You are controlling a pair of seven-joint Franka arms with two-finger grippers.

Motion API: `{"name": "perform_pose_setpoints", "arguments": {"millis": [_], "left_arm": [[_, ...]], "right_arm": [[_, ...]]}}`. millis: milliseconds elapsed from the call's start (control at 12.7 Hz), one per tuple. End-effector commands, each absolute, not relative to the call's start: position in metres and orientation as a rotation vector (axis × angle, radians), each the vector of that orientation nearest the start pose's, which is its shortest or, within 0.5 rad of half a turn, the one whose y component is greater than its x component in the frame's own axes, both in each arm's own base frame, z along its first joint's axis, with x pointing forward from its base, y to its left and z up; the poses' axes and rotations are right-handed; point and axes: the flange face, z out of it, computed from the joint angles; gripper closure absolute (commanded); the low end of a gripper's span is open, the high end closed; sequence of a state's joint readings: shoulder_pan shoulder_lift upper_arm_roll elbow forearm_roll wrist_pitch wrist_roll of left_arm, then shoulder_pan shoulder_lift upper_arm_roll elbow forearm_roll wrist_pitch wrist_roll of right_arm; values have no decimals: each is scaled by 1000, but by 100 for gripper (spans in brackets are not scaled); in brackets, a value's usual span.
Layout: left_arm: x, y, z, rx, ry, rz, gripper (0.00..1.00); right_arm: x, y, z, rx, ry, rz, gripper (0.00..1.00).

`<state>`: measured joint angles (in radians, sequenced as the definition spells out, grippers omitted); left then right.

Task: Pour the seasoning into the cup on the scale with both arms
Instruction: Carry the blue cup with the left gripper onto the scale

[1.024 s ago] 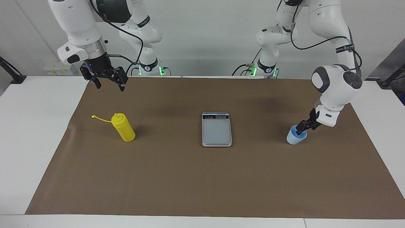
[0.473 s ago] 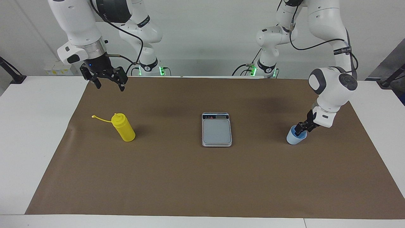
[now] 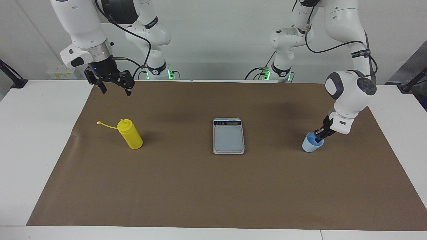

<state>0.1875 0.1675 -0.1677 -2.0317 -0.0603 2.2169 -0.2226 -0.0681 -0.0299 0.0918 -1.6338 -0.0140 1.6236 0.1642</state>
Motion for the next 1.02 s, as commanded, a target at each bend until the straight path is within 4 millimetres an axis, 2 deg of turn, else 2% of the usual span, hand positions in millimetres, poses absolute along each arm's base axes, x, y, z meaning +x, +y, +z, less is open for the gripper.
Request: {"name": "perform_pose_setpoints", "arguments": {"millis": [0,79,315,473,709,945], "left_arm": [[602,10,419,-3200,-421,13,100],[607,6,434,-3202,-406,6,100],[614,-31,457,-3194,-287,-49,100],[611,-77,471,-3151,-149,-47,100],[600,-147,473,-3142,-209,-74,100],[581,-217,475,-3151,-290,-105,100]], "right_arm": [[543,10,616,-3144,226,-62,0],[544,10,616,-3144,229,-62,0],[544,10,617,-3144,229,-67,0],[544,10,616,-3144,226,-62,0],[544,10,616,-3144,226,-62,0],[544,10,616,-3144,226,-62,0]]}}
